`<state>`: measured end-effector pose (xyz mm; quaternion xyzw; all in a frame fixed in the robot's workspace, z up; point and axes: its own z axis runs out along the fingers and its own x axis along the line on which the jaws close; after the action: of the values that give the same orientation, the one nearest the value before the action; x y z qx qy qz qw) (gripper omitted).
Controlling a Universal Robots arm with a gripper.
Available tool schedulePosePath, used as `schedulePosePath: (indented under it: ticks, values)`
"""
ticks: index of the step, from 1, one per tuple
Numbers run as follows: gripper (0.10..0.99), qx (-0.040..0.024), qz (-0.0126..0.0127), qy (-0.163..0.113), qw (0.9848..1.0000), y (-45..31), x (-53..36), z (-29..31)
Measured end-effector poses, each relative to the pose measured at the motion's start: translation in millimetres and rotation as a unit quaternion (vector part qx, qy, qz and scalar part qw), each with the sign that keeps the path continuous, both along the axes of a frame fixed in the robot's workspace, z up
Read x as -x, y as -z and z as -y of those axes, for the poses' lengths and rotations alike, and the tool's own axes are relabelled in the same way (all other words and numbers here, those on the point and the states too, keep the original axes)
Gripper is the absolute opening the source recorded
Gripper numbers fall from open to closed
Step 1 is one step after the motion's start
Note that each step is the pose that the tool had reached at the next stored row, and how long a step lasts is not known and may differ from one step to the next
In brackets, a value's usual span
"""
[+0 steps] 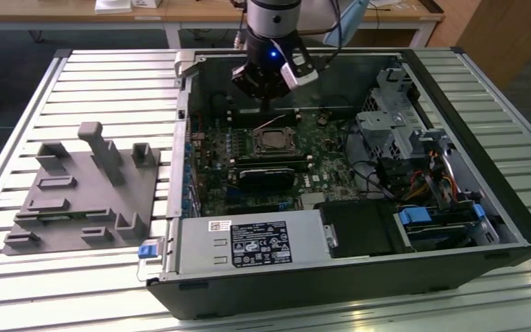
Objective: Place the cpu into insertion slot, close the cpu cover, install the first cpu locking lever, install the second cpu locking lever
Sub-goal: 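Install the first cpu locking lever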
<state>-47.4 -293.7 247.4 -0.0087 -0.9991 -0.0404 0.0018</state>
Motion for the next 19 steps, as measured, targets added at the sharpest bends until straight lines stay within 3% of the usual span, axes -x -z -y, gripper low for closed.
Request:
schedulePosePath:
  ticks: [5,19]
  values:
    - [0.106,0.0000,0.0004,-0.023,0.9997,2.6,-1.4,0.0]
    - [0.106,0.0009,0.0003,-0.024,0.9997,17.1,-15.2,-5.7]
